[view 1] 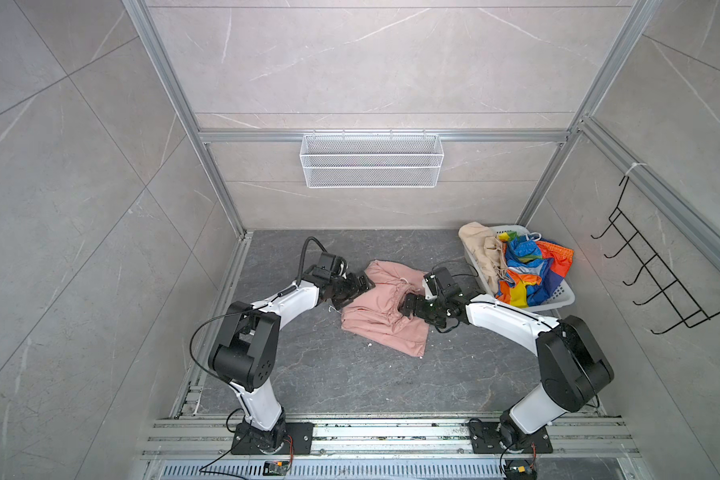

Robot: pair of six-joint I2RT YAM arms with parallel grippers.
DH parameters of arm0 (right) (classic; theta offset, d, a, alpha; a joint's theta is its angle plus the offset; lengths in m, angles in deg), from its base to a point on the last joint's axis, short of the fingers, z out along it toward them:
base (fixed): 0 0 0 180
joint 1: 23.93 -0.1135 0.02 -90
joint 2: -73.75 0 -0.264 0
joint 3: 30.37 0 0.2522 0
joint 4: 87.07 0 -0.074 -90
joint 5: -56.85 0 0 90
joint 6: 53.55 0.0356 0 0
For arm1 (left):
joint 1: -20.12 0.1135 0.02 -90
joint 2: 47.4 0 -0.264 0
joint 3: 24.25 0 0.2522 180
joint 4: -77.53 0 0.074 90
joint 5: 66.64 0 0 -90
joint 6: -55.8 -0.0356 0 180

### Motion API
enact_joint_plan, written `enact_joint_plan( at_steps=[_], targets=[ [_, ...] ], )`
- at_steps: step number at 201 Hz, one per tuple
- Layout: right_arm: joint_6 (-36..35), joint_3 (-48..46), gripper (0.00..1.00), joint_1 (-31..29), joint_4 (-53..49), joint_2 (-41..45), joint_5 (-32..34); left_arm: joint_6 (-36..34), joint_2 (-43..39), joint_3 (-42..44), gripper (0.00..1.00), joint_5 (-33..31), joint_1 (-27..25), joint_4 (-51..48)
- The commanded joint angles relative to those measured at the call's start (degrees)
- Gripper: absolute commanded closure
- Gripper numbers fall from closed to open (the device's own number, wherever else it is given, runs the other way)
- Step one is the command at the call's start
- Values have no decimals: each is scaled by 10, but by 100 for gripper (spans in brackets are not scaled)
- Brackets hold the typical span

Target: Fold and stack the shorts

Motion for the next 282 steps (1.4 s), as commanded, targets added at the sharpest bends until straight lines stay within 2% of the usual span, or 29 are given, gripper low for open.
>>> enact_joint_plan(
  at_steps=[1, 54, 99, 119, 134, 175, 215, 257, 282],
  targets=[
    [23, 19, 1, -10, 26, 5, -17, 30, 5, 10, 0, 26, 1, 83],
    [36, 2, 1, -13, 40, 31, -10, 41, 41, 43, 0, 11, -10, 104],
    [11, 35, 1, -16, 15, -53, 30, 45, 50, 66, 0, 3, -15, 110],
    [12, 39, 3, -16, 38, -82, 18, 45, 44, 74, 1, 2, -16, 110],
    [13, 48, 12, -20, 45, -97, 9, 42, 41, 77, 1, 3, -17, 110],
    [0, 77, 66, -23, 10, -87, 27, 16, 20, 59, 1, -3, -17, 71],
    [-14, 98, 98, -23, -39, -65, 47, -21, -12, 22, 1, -26, -17, 20],
    [-9, 111, 100, -23, -46, -6, 32, -71, -35, -36, 1, -66, -17, -62],
    [-32, 129, 100, -24, -71, 51, 30, -68, -59, -35, 1, -83, -17, -55]
  ],
)
